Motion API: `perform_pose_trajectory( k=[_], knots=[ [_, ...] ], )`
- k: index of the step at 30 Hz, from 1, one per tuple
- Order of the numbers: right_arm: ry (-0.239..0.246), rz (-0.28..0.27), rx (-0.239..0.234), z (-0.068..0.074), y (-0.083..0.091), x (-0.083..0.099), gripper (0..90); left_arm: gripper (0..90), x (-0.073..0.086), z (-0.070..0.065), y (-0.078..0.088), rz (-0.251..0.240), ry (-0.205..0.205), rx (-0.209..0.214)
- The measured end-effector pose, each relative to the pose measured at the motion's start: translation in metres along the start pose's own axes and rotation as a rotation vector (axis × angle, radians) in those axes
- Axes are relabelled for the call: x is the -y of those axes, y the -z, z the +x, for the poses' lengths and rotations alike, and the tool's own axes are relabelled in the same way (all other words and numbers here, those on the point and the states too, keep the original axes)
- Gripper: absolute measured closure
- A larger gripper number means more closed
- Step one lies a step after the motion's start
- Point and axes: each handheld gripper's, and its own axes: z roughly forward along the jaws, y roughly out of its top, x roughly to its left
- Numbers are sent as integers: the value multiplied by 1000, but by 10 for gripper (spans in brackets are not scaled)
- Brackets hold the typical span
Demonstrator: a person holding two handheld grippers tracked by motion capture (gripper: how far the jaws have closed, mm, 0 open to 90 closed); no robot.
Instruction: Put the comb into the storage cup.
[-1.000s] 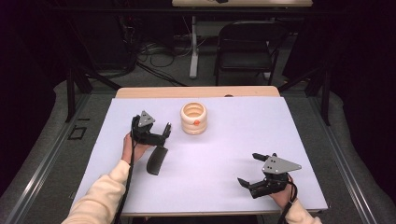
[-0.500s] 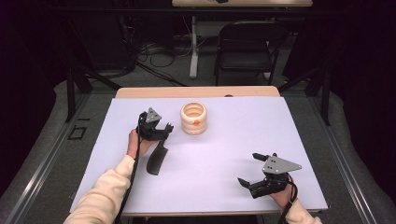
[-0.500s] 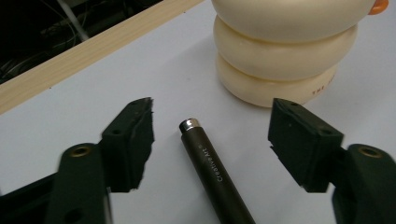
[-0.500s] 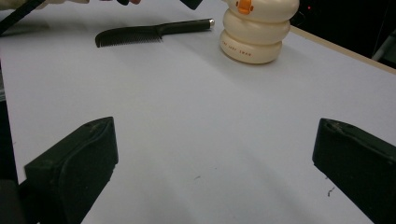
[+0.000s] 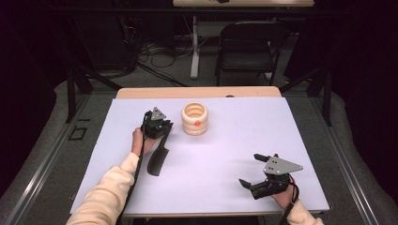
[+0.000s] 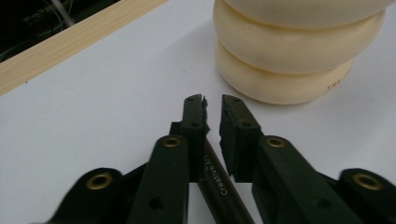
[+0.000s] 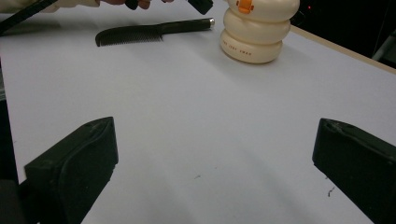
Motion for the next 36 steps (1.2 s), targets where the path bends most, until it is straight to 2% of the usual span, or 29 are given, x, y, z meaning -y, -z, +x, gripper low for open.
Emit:
perform_pose_trajectory(
  k=[4,9,14,18,24,28,32,36],
  knots=[
    [1,2,-1,0,0,0,0,896,-1,0,-4,-1,3,13],
    [0,2,-2,0,-1,0,0,898,-2,-1,-9,27,-18,16],
    [-2,-1,0,0,0,0,0,898,-2,1,-16,44,-16,19],
    [4,-3,0,0,1,0,0,899,-2,0,-19,58,-29,8],
    [3,-2,-1,0,1,-1,0,899,1,3,-20,67,-40,-5],
    [4,-3,0,0,1,-1,0,900,3,9,-19,80,-35,6],
    [-1,-3,-1,0,0,0,0,900,4,11,-18,69,-22,-3],
    [0,-5,1,0,1,0,0,900,5,13,-17,83,-26,-4]
  ],
)
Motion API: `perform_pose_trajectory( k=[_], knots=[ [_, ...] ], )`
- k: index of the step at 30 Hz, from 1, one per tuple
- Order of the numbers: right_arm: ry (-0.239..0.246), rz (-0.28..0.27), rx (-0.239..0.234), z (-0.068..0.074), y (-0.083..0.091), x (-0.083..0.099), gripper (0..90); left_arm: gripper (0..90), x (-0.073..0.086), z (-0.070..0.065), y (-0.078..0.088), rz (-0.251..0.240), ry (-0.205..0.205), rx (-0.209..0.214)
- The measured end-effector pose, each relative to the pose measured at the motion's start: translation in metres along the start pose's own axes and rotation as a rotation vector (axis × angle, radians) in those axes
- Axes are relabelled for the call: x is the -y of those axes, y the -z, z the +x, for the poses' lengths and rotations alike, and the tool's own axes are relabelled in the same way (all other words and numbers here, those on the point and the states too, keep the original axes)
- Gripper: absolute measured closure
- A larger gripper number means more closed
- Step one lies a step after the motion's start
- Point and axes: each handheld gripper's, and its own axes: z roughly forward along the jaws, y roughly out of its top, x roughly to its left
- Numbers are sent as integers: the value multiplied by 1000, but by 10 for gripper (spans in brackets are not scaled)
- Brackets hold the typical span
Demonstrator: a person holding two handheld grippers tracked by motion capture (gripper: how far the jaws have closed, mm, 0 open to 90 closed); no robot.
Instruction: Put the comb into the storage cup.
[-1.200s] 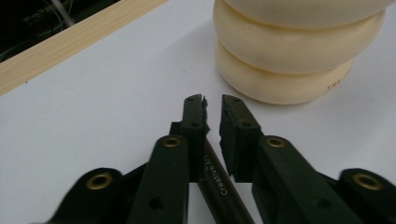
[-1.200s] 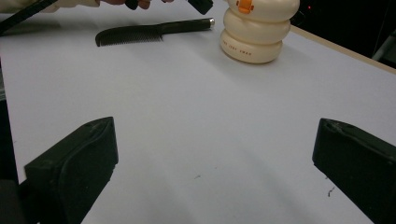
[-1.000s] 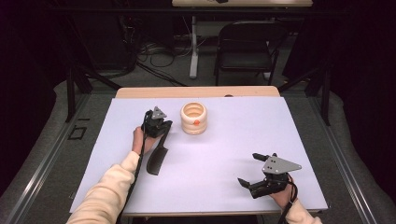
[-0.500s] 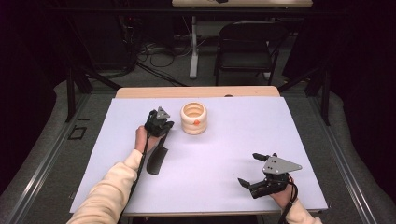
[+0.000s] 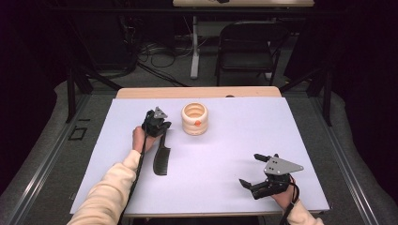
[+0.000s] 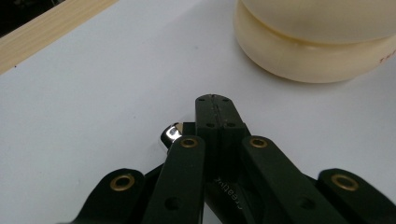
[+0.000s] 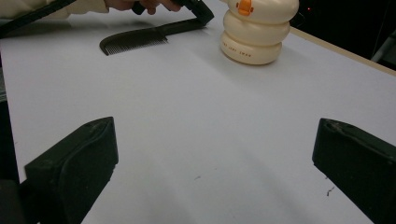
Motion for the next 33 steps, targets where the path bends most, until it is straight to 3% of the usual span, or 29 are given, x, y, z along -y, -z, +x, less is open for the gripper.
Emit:
perform_pose_trajectory(
  k=[33],
  knots=[
    [2,0,3,0,0,0,0,900,11,12,6,53,27,-45]
  ],
)
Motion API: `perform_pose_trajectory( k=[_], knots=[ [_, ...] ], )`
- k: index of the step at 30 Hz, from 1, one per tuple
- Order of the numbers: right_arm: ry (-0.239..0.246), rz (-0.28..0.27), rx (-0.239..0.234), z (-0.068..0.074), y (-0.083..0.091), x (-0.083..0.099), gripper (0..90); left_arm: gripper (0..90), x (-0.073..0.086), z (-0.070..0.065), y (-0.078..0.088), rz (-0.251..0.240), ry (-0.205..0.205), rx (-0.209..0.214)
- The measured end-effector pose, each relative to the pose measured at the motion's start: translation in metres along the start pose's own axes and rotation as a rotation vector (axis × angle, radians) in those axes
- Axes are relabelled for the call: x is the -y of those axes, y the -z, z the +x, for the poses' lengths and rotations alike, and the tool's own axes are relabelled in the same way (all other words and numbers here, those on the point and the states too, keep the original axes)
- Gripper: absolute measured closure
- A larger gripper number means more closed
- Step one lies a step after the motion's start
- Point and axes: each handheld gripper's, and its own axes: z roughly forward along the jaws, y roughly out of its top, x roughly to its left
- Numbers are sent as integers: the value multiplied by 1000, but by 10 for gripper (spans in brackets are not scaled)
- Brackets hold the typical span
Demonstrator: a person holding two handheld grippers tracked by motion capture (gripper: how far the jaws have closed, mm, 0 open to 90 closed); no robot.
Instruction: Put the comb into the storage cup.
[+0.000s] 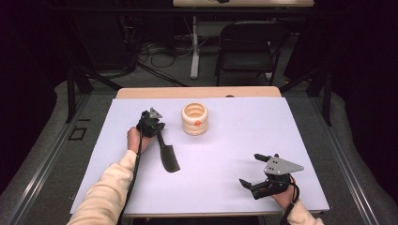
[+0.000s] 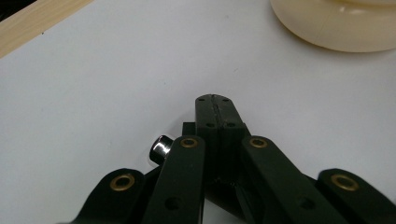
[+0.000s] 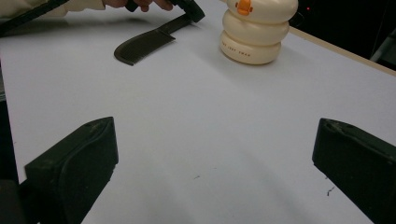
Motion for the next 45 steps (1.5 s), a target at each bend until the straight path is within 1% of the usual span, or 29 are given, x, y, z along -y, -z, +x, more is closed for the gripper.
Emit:
perform_pose_trajectory(
  k=[6,7,9,11,13,15,18,24,29,36,45],
  knots=[
    [1,0,1,0,0,0,0,900,2,2,2,12,-2,-7],
    [0,1,1,0,0,0,0,900,3,2,4,5,4,-10],
    [1,2,1,0,0,0,0,900,5,3,5,14,5,-12],
    [2,2,1,0,0,0,0,900,6,3,5,11,9,-11],
    [-1,0,1,1,0,0,0,900,7,4,7,22,4,-14],
    [1,1,1,0,0,0,0,900,9,4,7,21,10,-14],
    [-1,0,1,0,1,0,0,900,10,3,8,25,0,-14],
    [4,-1,2,0,1,0,0,900,11,2,10,29,2,-9],
    [2,-1,3,1,1,-1,0,900,12,2,12,31,0,-18],
    [1,-1,3,0,1,0,0,900,16,3,14,50,0,-23],
    [2,-1,3,1,1,0,0,900,19,3,18,57,-2,-27]
  ],
)
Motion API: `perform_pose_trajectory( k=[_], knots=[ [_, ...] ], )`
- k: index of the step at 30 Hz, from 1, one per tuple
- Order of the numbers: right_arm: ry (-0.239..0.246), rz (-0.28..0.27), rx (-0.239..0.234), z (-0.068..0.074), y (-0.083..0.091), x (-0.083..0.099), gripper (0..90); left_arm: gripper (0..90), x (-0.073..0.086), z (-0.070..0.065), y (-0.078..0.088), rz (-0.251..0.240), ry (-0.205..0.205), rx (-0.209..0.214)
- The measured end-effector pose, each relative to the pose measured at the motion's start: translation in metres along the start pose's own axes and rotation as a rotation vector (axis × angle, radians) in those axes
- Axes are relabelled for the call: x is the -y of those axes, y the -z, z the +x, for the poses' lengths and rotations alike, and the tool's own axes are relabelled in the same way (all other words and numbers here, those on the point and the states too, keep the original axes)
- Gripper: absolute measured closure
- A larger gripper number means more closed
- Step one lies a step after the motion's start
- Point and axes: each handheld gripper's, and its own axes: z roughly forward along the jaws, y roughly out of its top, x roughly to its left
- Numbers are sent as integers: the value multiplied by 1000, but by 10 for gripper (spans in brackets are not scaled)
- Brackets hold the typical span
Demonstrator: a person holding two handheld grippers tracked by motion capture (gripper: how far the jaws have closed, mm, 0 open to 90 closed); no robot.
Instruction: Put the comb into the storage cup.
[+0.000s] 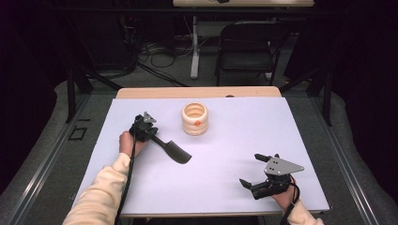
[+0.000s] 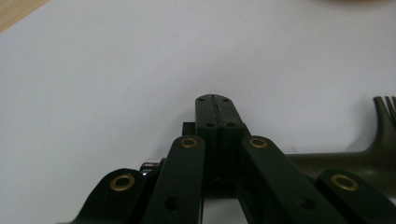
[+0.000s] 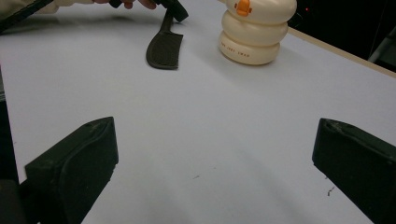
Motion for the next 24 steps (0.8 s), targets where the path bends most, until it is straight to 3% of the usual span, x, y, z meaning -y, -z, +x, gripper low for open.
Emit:
perform_pose_trajectory(
  k=[24],
  knots=[
    [-1,0,-2,0,0,0,0,900,12,3,13,19,5,4]
  ],
)
